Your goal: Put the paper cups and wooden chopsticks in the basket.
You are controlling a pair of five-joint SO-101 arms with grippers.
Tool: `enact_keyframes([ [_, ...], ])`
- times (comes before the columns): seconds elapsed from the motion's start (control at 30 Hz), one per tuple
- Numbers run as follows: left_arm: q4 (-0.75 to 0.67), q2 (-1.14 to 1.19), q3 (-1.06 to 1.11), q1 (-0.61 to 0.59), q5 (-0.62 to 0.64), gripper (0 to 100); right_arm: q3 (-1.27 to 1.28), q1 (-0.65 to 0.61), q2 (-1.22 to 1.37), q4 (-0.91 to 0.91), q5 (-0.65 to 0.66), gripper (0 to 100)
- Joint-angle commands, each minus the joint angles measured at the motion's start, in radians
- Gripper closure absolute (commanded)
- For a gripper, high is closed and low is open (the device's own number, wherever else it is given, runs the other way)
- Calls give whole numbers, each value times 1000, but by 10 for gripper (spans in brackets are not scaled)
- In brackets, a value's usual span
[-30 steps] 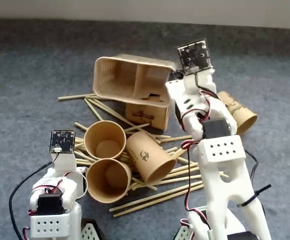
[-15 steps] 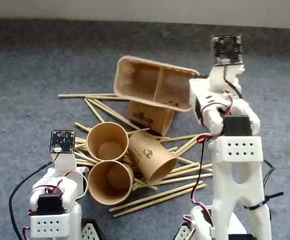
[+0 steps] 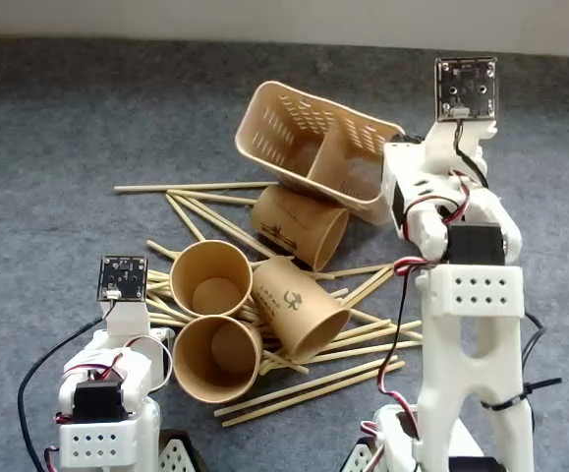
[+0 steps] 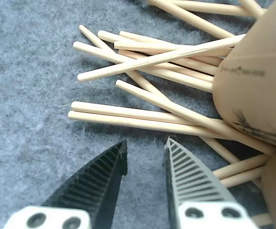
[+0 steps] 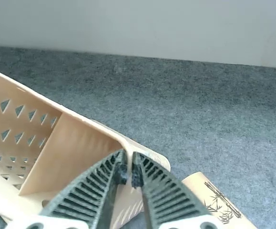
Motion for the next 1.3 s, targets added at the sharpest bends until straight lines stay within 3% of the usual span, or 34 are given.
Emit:
enact_keyframes([
  [0.0, 2, -7, 19, 1, 0, 863, -61, 25, 79, 2, -8, 988],
  [0.13, 2, -7, 19, 1, 0, 863, -62, 47, 130, 42, -9, 984],
  [0.4, 2, -7, 19, 1, 0, 863, -62, 45, 58, 74, -9, 844],
  [0.97, 2, -7, 19, 1, 0, 863, -59, 45, -125, 162, -9, 843],
  [1.27, 2, -7, 19, 1, 0, 863, -53, 56, -259, 321, -5, 843],
])
